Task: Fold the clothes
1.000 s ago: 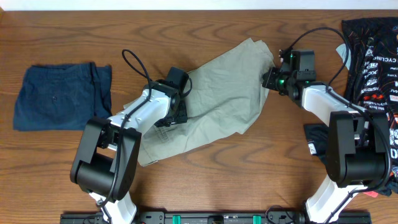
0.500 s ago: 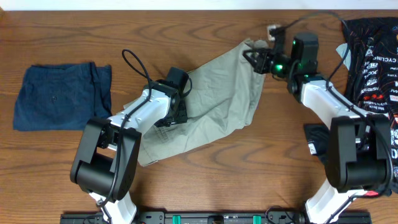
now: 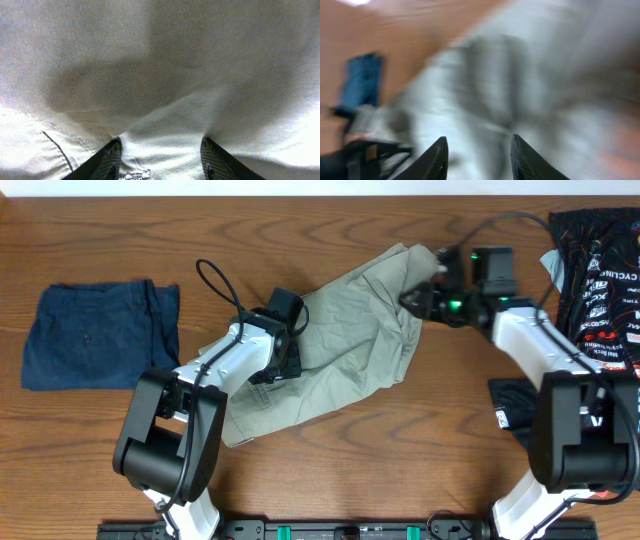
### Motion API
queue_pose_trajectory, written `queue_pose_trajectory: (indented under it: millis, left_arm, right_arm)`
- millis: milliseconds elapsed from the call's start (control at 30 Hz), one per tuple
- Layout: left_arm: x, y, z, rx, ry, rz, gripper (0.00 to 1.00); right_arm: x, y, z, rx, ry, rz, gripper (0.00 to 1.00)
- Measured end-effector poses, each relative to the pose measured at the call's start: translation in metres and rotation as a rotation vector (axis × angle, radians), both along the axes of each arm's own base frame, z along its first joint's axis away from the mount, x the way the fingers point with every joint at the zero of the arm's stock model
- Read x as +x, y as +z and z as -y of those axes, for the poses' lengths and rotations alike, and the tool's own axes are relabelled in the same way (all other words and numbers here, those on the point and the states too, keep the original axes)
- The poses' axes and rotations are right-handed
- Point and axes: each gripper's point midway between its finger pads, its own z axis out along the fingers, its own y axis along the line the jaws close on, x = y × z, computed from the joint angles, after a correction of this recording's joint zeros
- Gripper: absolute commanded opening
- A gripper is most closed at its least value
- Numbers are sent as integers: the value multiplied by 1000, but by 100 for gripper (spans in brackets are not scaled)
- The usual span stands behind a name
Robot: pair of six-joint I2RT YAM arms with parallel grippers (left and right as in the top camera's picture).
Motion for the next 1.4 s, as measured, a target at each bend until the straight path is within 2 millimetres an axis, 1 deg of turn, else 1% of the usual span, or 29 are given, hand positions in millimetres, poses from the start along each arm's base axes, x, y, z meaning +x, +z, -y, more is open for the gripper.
queue_pose_trajectory:
  millis: [33,133,200,267,400,500,600,667,767,800,867,900,933,1067,1133,1200,1367,1400]
  left_arm:
    - [0,0,0,0,0,0,53]
    - [0,0,0,0,0,0,53]
    - [0,0,0,0,0,0,53]
    - [0,0,0,0,0,0,53]
    - [0,0,0,0,0,0,53]
    - [0,0,0,0,0,0,53]
    - [0,0,0,0,0,0,53]
    - [0,0,0,0,0,0,53]
    - [0,0,0,0,0,0,53]
    - [0,0,0,0,0,0,53]
    - [0,0,0,0,0,0,53]
    - [0,0,0,0,0,0,53]
    - [0,0,0,0,0,0,53]
    - [0,0,0,0,0,-1,53]
    - [0,0,0,0,0,-1,53]
    - [0,0,0,0,0,-2,53]
    - [0,0,0,0,0,-2,53]
    - [0,0,0,0,0,-2,53]
  right_arm:
    - [-2,-8,17,-42,-49,-37,32]
    - [-9,-27,56,-162,-146,-108,30]
    - [-11,-31,64,-214,-158,-116,31]
    - [-11,-34,66,-254,-153,-113,31]
    - [-13,-39,60,-301,-129,-109,32]
    - [-13,-50,52,-334,-105,-116,35]
    - [-12,-65,41,-357,-76,-117,35]
    - [-7,-76,31,-361,-54,-103,37]
    - [1,-76,20,-360,-42,-63,38]
    - [5,-75,17,-361,-39,-48,35]
    - [11,-76,12,-360,-33,-20,18]
    - [13,-77,11,-360,-34,-16,6]
    - [14,-79,9,-363,-33,-12,1]
    - [11,-82,11,-376,-44,-41,1]
    - [7,-83,17,-403,-57,-75,1]
    - [-1,-83,30,-448,-97,-132,1]
    - [-35,-83,86,-553,-231,-316,1]
    - [-45,-83,100,-570,-258,-364,1]
